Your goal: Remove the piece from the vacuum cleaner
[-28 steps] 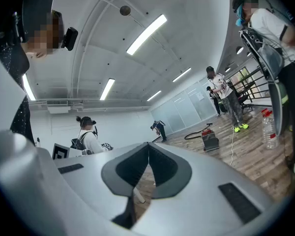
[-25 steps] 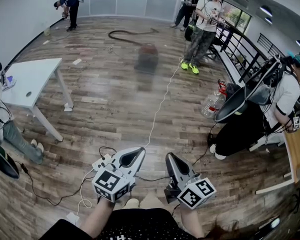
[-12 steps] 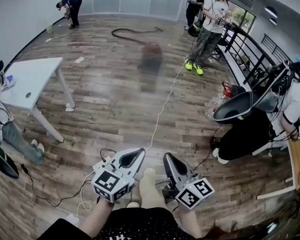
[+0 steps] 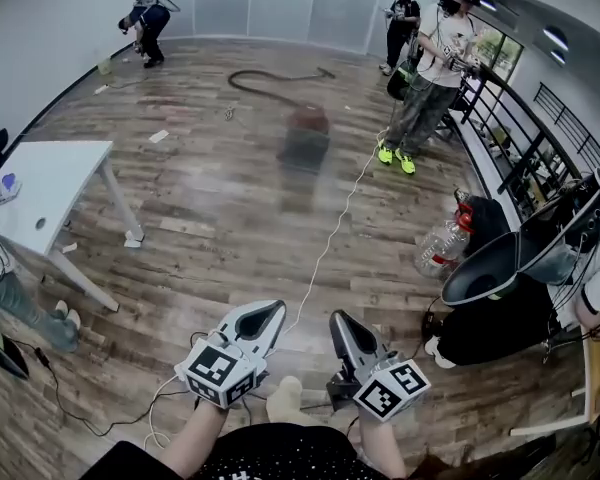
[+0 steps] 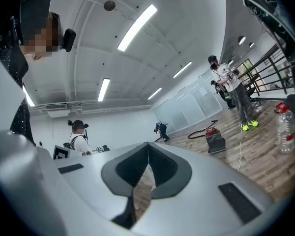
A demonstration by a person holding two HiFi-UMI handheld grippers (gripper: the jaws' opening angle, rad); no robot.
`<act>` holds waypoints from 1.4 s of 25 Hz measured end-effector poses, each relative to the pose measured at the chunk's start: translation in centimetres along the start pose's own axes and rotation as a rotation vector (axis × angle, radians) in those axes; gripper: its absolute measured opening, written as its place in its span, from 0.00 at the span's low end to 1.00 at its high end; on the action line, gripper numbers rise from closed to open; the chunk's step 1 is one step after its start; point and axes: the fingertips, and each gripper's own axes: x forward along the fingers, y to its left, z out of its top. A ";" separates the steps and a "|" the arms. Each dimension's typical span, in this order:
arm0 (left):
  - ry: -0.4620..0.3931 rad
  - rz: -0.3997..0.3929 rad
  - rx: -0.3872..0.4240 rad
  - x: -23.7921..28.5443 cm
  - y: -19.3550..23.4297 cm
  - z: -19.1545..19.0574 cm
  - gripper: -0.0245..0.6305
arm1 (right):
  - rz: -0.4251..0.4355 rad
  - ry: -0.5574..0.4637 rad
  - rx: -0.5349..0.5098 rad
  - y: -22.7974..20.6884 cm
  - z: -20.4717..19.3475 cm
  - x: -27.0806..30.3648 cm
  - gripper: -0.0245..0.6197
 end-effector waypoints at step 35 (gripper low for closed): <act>0.033 0.097 -0.035 25.6 20.7 1.7 0.05 | 0.023 0.110 0.027 -23.9 6.8 22.9 0.06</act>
